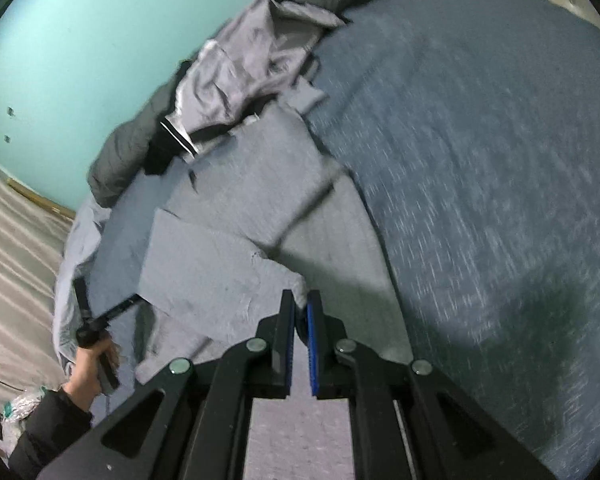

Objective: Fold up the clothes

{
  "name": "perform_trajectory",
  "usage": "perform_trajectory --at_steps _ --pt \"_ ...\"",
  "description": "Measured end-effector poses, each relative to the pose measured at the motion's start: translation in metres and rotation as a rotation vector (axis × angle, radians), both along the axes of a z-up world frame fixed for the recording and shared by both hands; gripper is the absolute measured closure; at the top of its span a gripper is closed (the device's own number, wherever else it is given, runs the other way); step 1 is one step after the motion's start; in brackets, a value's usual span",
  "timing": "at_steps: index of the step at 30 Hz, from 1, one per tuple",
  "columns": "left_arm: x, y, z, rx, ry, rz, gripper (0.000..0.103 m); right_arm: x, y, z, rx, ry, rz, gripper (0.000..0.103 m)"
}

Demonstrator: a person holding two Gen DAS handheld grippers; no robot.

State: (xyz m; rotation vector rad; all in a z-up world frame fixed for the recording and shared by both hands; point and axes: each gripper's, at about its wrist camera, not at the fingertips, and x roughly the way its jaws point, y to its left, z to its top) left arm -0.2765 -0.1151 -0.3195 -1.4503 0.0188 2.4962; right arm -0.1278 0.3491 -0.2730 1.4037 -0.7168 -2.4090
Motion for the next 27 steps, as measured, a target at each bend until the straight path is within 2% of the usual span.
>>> perform_trajectory --at_steps 6,12,17,22,27 --pt "0.003 -0.003 -0.002 0.013 -0.010 0.002 0.085 0.002 0.001 -0.036 0.045 -0.060 0.001 0.098" --pt "0.012 -0.015 0.005 0.036 -0.001 0.012 0.085 -0.001 0.009 -0.053 0.049 -0.097 0.011 0.098" --pt "0.014 -0.022 0.014 0.060 0.017 0.019 0.085 -0.008 0.012 -0.048 0.025 -0.075 0.022 0.098" --pt "0.012 -0.021 0.019 0.057 0.023 0.008 0.085 -0.020 0.006 -0.039 0.077 -0.060 0.066 0.095" --pt "0.017 -0.019 0.021 0.080 0.016 0.000 0.085 -0.021 0.012 -0.044 0.113 -0.092 0.054 0.089"
